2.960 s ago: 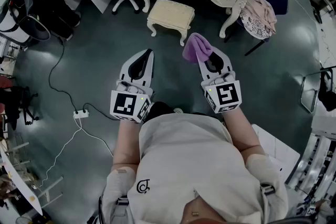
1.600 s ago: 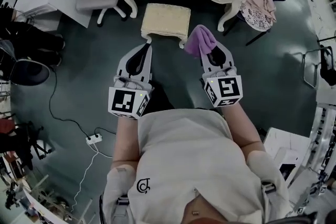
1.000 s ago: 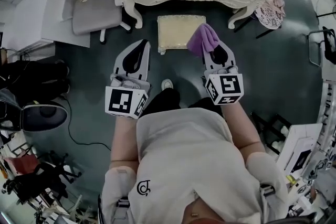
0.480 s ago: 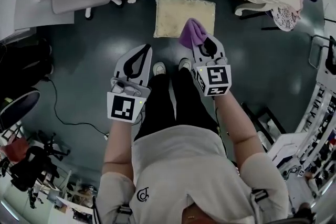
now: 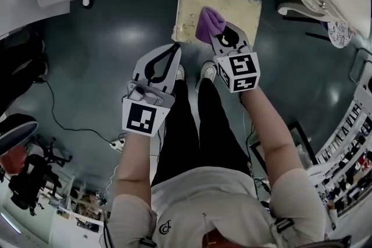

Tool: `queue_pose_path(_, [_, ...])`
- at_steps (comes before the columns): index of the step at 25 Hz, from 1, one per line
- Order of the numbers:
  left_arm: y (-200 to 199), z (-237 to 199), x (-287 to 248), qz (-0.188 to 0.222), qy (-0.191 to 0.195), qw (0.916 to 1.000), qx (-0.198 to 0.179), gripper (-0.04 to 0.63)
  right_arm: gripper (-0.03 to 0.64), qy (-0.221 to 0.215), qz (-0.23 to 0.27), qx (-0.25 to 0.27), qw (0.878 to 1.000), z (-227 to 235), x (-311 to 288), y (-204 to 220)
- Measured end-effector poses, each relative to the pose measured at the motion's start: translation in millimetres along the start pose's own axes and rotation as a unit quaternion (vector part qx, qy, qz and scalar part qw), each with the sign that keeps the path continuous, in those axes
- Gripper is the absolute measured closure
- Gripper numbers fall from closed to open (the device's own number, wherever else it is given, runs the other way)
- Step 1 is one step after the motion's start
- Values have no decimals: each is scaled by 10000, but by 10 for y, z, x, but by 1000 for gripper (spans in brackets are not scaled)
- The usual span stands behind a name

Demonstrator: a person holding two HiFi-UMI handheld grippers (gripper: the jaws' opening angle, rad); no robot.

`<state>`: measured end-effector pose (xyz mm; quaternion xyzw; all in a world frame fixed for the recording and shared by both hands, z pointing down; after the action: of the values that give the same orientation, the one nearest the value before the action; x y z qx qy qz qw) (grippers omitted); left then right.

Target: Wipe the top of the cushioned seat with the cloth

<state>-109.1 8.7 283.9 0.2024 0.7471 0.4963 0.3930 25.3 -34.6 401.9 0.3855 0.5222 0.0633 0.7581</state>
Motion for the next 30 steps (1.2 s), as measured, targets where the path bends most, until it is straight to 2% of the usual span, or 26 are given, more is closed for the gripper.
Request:
queue_pose_path(6, [467,-335,-299,23,-112,9999,13,583,537,-28,-536,-264,9982,197,-858,253])
queue_pose_path(12, [866,-577,-440,136,-90,9994,313,583,537,-117,-508,-413,9978,251,-1357,185])
queue_pose_path(15, [997,-673,-498,140,-27,9994,331,583,537,-142,-497,-339,9981,232,-1594,95])
queue_pose_path(21, [1090,-785,-515,20,40,9994,343,583,535,170,-714,39,9973,275,-1922,86])
queue_pose_path(24, [1118,-789,-515,-32,122,9994,326,583,532,194,-798,-156,9965,330,-1992,113])
queue_pose_path(27, [1139,-782,-534,-62,146,9993,338,583,532,10,-930,-483,9945,362,-2011,113])
queue_pose_path(30, [1144,-737,-588,-96,189,9992,346,583,531,-90,-1008,-437,9939,384,-2007,118])
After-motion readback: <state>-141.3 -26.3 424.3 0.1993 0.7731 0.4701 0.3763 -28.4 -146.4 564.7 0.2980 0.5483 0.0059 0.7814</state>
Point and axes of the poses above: the fingertips, and each gripper's own axes: x backward along the fingers, z to its right, y out of its underside, the point moved 3 cm from there along x, backward along the fingers, and after that the axes turned 9 degrees about -z, right-handed, at the moved point
